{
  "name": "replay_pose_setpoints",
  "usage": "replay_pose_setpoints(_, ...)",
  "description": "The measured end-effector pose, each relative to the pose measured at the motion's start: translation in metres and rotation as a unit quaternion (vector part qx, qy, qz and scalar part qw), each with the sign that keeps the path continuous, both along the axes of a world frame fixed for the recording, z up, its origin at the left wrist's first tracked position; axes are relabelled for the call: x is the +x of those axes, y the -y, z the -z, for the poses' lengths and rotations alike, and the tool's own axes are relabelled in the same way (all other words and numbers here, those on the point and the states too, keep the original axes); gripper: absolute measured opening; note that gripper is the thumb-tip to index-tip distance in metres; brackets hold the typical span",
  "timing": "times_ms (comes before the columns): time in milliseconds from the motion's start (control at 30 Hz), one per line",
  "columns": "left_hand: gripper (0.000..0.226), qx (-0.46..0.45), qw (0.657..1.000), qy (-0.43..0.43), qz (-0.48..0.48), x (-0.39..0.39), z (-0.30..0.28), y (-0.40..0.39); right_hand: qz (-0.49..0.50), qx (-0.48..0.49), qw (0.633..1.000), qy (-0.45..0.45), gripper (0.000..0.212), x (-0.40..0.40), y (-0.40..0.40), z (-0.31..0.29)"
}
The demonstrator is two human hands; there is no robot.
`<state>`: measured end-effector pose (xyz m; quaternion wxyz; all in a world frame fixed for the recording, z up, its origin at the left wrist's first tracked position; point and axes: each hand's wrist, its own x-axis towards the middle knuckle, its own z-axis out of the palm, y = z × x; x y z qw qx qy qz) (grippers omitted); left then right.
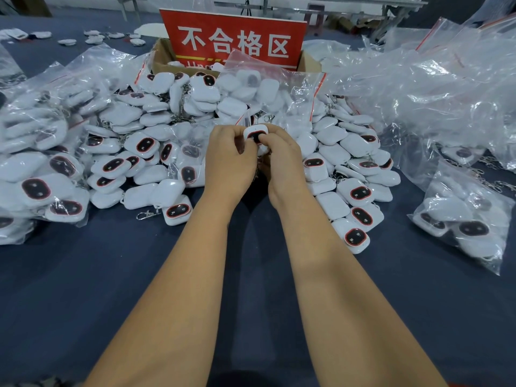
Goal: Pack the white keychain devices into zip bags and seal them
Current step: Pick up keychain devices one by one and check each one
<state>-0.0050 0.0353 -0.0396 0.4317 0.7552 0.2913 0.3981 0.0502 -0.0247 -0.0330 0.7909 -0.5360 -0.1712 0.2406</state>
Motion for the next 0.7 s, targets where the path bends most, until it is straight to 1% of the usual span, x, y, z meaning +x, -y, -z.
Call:
replay_pose_setpoints(267, 0.010, 0.016, 1.000, -0.025, 0.004, -0.0005, -0.0007, 0.0005, -0.005, -0.009, 1.000, 0.001, 0.023, -0.0010, 0.0003, -0.0007)
replay_pose_setpoints(400, 0.011, 0.004, 1.000, -0.003, 0.005, -0.0007, -0.0008, 0.0014, -0.007, -0.005, 1.000, -0.004, 0.021, -0.0016, 0.0014, -0.0017)
replay_pose_setpoints(533, 0.019, -0.050, 0.997, 0.051, 0.007, -0.0032, -0.0033, 0.0024, 0.002, -0.015, 1.000, -0.002, 0.018, -0.0037, 0.0017, -0.0033)
replay_pose_setpoints(633, 0.031, -0.037, 0.998, 0.055, -0.014, -0.0049, -0.0043, 0.0023, 0.023, -0.030, 0.999, 0.001, 0.015, -0.0050, 0.0021, -0.0044)
replay_pose_setpoints(700, 0.033, -0.002, 0.998, 0.051, -0.033, -0.0058, -0.0041, 0.0017, 0.040, -0.023, 0.999, -0.002, 0.014, -0.0054, 0.0024, -0.0058)
